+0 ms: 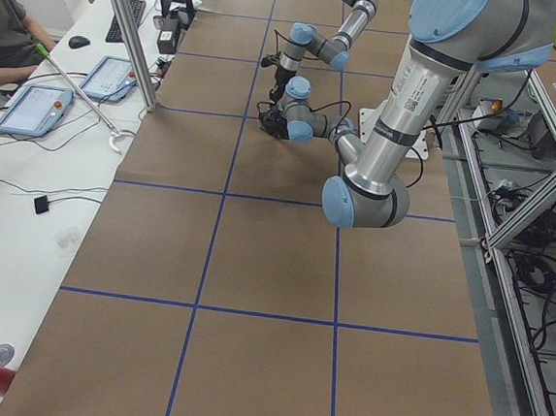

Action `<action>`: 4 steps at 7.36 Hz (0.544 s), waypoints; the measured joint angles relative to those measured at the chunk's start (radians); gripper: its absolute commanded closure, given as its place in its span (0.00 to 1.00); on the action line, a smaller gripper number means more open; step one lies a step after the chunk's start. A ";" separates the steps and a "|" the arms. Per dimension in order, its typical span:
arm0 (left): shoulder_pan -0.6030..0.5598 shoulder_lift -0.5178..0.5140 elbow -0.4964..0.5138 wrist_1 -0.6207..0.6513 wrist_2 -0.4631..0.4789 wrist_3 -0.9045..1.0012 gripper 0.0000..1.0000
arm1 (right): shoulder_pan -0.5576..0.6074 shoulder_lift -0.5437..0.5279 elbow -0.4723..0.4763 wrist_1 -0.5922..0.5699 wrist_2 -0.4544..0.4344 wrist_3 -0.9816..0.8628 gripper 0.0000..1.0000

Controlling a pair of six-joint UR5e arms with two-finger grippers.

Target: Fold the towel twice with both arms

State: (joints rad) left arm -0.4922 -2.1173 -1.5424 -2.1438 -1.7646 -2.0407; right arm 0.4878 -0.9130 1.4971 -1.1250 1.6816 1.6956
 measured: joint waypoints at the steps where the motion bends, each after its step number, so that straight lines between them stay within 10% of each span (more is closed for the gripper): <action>1: 0.000 0.003 -0.001 0.000 0.001 0.000 1.00 | 0.000 -0.003 0.001 0.001 0.002 0.000 1.00; 3: 0.002 0.004 -0.003 0.000 0.002 0.000 1.00 | 0.002 -0.016 0.010 0.003 0.009 0.001 0.97; 4: 0.003 0.004 -0.005 0.001 0.002 0.000 1.00 | 0.005 -0.023 0.014 0.004 0.015 0.001 0.77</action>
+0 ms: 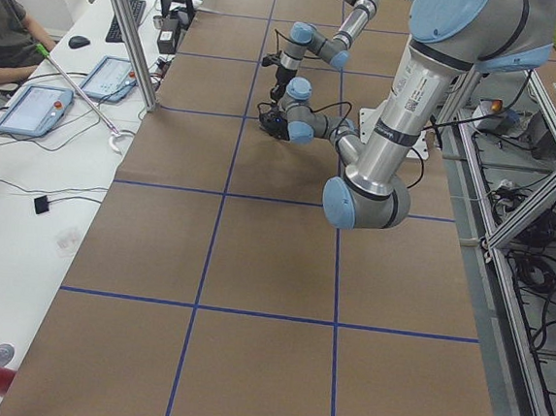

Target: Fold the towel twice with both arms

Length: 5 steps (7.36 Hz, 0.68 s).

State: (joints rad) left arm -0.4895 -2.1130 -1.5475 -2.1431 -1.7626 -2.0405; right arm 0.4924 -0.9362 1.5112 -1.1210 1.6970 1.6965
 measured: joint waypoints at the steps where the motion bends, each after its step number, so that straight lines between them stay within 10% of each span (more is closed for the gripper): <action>1: 0.000 0.000 -0.002 0.000 0.000 0.000 1.00 | 0.004 -0.007 0.008 -0.001 0.009 0.000 0.42; 2: 0.000 0.001 -0.003 0.000 0.000 0.000 1.00 | 0.007 -0.015 0.018 -0.003 0.017 0.000 0.00; 5: -0.002 0.000 -0.009 0.000 -0.001 0.000 1.00 | 0.019 -0.021 0.029 -0.009 0.026 0.002 0.00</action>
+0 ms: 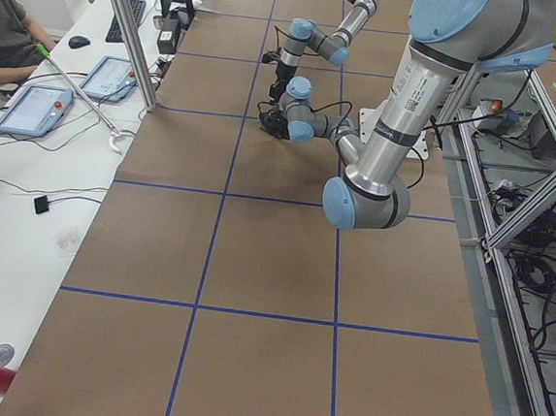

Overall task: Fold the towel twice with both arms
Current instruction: 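Open and raise the right gripper away from the towel while the left gripper holds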

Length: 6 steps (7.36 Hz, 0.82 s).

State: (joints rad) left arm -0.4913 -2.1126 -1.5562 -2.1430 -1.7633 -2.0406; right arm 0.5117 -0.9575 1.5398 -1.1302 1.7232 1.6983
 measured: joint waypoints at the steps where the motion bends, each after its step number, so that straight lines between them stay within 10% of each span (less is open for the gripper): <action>1: -0.005 0.001 -0.021 0.002 -0.003 0.001 1.00 | 0.018 -0.001 0.007 -0.001 0.019 0.000 0.00; 6: -0.030 0.018 -0.121 0.012 -0.008 0.004 0.96 | 0.181 -0.091 0.086 -0.002 0.170 0.000 0.00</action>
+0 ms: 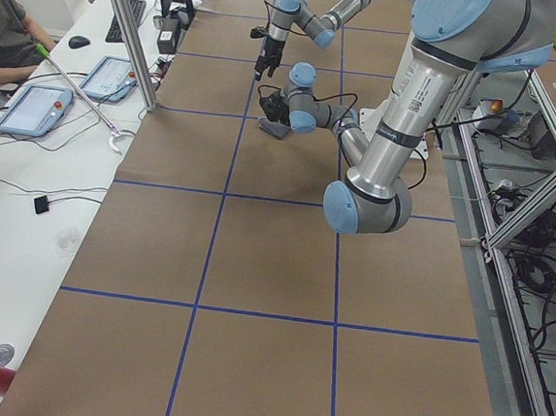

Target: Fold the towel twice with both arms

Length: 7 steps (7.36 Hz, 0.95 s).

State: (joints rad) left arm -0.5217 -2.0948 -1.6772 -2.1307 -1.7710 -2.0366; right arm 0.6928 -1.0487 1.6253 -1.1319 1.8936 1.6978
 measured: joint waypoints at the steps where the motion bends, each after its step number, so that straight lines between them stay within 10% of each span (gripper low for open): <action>1: 0.002 -0.042 0.048 0.001 0.001 0.000 0.96 | 0.034 -0.034 0.014 0.001 0.031 -0.001 0.00; 7: -0.006 -0.149 0.249 -0.005 0.003 0.095 0.99 | 0.084 -0.098 0.023 0.001 0.056 -0.008 0.00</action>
State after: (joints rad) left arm -0.5281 -2.2442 -1.4279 -2.1354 -1.7685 -1.9415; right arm 0.7764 -1.1471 1.6482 -1.1307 1.9492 1.6900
